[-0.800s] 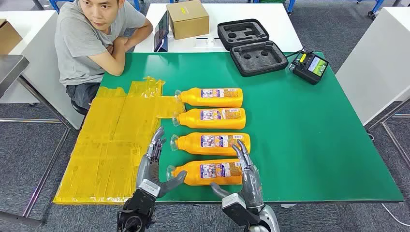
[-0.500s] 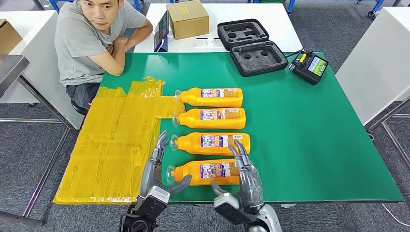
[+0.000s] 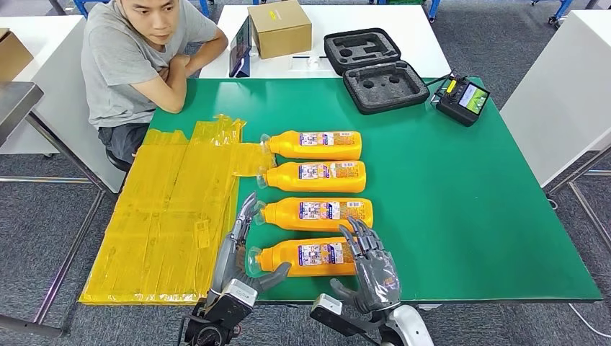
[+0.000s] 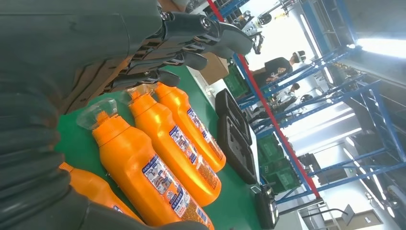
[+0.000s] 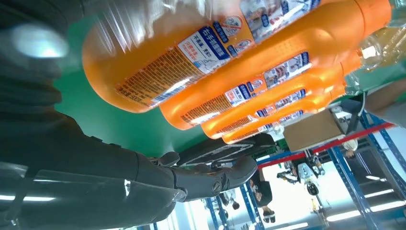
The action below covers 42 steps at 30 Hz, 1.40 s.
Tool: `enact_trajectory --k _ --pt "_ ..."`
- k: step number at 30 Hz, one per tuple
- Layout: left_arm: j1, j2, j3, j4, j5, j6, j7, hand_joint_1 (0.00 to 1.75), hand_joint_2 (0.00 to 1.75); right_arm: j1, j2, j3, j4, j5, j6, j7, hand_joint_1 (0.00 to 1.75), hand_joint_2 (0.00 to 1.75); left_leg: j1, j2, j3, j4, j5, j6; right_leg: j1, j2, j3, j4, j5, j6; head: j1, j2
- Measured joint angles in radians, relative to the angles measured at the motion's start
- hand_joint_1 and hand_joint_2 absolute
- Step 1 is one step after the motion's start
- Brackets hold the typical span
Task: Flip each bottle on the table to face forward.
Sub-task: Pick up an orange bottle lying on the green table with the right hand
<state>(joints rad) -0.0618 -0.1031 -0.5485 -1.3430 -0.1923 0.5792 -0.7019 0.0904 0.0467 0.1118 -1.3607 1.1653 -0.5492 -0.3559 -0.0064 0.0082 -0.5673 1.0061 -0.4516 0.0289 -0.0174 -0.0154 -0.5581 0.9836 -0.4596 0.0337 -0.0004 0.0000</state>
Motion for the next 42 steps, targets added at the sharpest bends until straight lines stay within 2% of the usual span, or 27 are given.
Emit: enact_trajectory --k 4,12,18,23,42 --pt "-0.016 0.004 -0.017 0.0 0.007 -0.005 0.0 0.0 1.75 0.001 -0.008 0.013 0.0 0.085 0.016 0.043 0.0 1.75 0.0 0.0 0.0 0.0 0.0 0.0 0.0 0.0 0.0 0.0 0.0 0.0 0.0 0.0" --pt "-0.029 0.01 -0.036 0.0 0.012 -0.004 0.0 0.0 1.75 0.001 -0.019 0.035 0.0 0.119 0.035 0.078 0.0 1.75 0.0 0.0 0.0 0.0 0.0 0.0 0.0 0.0 0.0 0.0 0.0 0.0 0.0 0.0" --pt "-0.03 0.013 -0.046 -0.001 0.017 -0.006 0.0 0.0 1.75 -0.003 -0.03 0.041 0.007 0.218 0.056 0.152 0.0 1.75 0.0 0.0 0.0 0.0 0.0 0.0 0.0 0.0 0.0 0.0 0.0 0.0 0.0 0.0" --pt "-0.031 0.014 -0.049 -0.002 0.018 -0.015 0.0 0.0 1.75 -0.007 -0.04 0.05 0.016 0.26 0.056 0.182 0.0 1.75 0.0 0.0 0.0 0.0 0.0 0.0 0.0 0.0 0.0 0.0 0.0 0.0 0.0 0.0" --pt "-0.034 0.014 -0.064 -0.002 0.016 -0.015 0.0 0.0 1.75 -0.02 -0.055 0.055 0.025 0.223 0.056 0.195 0.0 1.75 0.0 0.0 0.0 0.0 0.0 0.0 0.0 0.0 0.0 0.0 0.0 0.0 0.0 0.0"
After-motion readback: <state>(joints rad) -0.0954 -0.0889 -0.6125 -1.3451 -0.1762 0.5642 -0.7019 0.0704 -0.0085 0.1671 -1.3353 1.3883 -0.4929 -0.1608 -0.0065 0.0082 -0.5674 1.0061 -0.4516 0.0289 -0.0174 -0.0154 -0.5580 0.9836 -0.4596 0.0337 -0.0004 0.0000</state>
